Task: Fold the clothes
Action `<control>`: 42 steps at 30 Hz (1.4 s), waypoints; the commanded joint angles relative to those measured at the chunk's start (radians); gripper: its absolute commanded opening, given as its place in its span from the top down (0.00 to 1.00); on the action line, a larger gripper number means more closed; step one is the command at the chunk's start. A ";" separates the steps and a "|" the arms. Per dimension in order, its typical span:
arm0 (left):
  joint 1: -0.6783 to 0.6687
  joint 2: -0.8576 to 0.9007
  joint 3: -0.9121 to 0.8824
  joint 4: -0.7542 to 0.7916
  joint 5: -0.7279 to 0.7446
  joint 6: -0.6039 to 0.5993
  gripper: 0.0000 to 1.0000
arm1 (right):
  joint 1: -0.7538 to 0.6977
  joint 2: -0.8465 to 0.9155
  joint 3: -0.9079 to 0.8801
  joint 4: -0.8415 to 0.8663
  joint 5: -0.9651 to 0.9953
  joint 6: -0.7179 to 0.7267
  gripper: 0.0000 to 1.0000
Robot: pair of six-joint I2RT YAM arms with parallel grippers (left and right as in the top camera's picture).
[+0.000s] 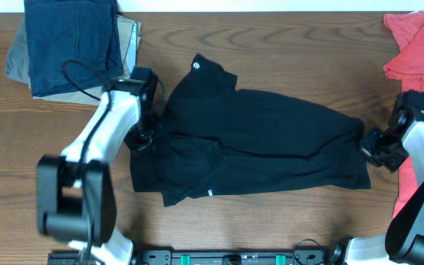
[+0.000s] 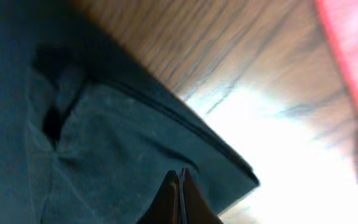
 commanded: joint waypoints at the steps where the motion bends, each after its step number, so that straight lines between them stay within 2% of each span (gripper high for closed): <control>1: 0.008 -0.079 -0.004 0.031 -0.036 0.024 0.94 | 0.002 0.013 0.077 -0.040 0.053 0.029 0.99; 3: 0.007 -0.117 -0.003 0.097 0.010 0.138 0.94 | 0.002 0.013 0.123 -0.060 0.030 0.026 0.94; 4: 0.007 -0.134 -0.003 0.138 0.052 0.209 0.83 | 0.003 0.013 0.154 -0.071 0.005 0.013 0.88; 5: 0.007 -0.144 -0.003 0.167 0.084 0.260 0.57 | 0.003 0.013 0.173 -0.074 -0.016 -0.010 0.82; 6: 0.007 -0.154 -0.003 0.212 0.118 0.321 0.21 | 0.003 0.013 0.198 -0.074 -0.057 -0.057 0.65; 7: 0.007 -0.157 0.000 0.247 0.138 0.363 0.02 | 0.003 0.013 0.221 -0.074 -0.096 -0.104 0.42; 8: 0.007 -0.156 0.008 0.278 0.147 0.399 0.02 | 0.003 0.013 0.241 -0.076 -0.124 -0.135 0.16; 9: 0.008 -0.153 0.017 0.309 0.148 0.425 0.02 | 0.003 0.013 0.263 -0.080 -0.151 -0.161 0.02; 10: 0.009 -0.150 0.024 0.337 0.149 0.444 0.02 | 0.003 0.013 0.281 -0.084 -0.180 -0.182 0.01; 14: 0.010 -0.119 0.076 0.434 0.149 0.518 0.02 | 0.010 0.013 0.309 -0.099 -0.253 -0.212 0.01; 21: 0.010 0.051 0.284 0.399 0.152 0.667 0.02 | 0.051 0.013 0.305 -0.134 -0.254 -0.227 0.01; 23: 0.010 0.098 0.315 0.443 0.151 0.681 0.02 | 0.066 0.013 0.305 -0.138 -0.254 -0.227 0.01; 33: 0.009 0.276 0.318 0.789 0.152 0.681 0.02 | 0.144 0.013 0.298 -0.157 -0.224 -0.234 0.01; 37: 0.009 0.346 0.318 0.835 0.152 0.694 0.02 | 0.161 0.013 0.291 -0.157 -0.198 -0.234 0.01; 42: -0.006 0.422 0.318 0.834 0.152 0.767 0.02 | 0.162 0.013 0.291 -0.153 -0.198 -0.233 0.01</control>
